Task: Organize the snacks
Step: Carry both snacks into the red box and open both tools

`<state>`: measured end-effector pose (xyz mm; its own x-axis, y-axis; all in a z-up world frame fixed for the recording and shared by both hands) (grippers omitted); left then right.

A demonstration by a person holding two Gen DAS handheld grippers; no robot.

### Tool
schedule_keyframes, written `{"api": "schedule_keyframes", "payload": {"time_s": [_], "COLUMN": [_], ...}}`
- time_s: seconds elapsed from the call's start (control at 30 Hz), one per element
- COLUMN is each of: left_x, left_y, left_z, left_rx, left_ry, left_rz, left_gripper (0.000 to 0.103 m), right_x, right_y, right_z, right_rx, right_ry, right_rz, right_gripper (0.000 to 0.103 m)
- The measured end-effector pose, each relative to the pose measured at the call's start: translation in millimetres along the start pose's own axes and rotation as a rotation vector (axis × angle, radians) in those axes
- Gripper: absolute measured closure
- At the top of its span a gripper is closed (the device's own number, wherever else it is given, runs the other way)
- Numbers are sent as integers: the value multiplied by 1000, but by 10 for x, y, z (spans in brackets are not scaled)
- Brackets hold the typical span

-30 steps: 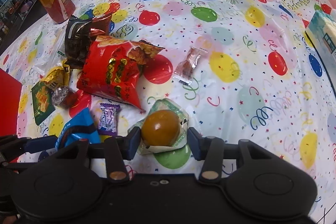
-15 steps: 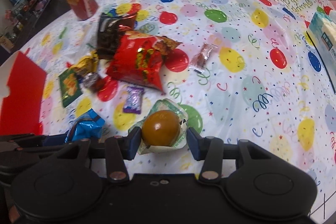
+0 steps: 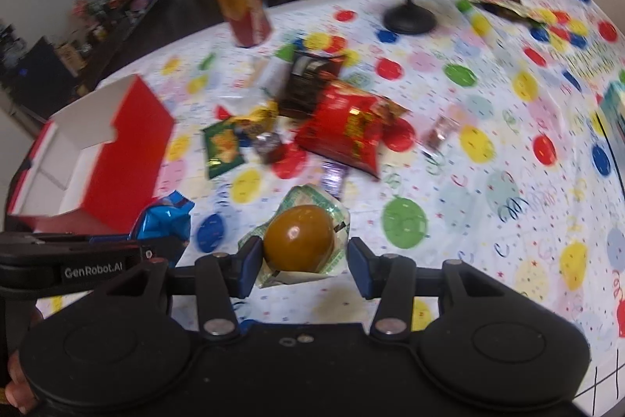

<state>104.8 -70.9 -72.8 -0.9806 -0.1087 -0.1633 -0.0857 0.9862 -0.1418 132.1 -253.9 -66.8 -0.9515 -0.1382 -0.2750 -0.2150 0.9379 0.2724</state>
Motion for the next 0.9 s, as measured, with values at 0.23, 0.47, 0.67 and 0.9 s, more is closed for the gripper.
{"api": "schedule_keyframes", "payload": {"time_s": [0.23,0.47,0.67,0.9], "left_x": [84,27,-53,-192], "left_y": [236,645,1132,1754], "left_z": [-445,-703,-866,-938], "left_rx": [-15,-26,-52,-70], "left_ry": [-82,-123,-145,-146], "left_rz": [-35,-44,-52,-64], "left_gripper": [63,63,63,63], "right_x": [-5,-111,-258,-417], "right_y": [426,948,1537,2163], "right_z": [-222,-305,-202,35], "right_rx": [-21,-13,-12,3], "right_ry": [-33,-66,-63,-48], "right_rz": [-106,-177,-227,-261], "right_gripper": [56,56,56,56]}}
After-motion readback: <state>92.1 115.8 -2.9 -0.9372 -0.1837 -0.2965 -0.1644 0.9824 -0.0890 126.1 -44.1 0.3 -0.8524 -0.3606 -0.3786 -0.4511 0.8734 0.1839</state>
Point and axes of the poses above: each gripper's, at about its wrist camera, not at the fingertips, and z roughly the way its jaws point, y to its left, x to its underside, the point moved 3 cm from there along z, roughly the way its jaws point, and after that the axes turned 15 degrees about y, right-handed, at the moved point
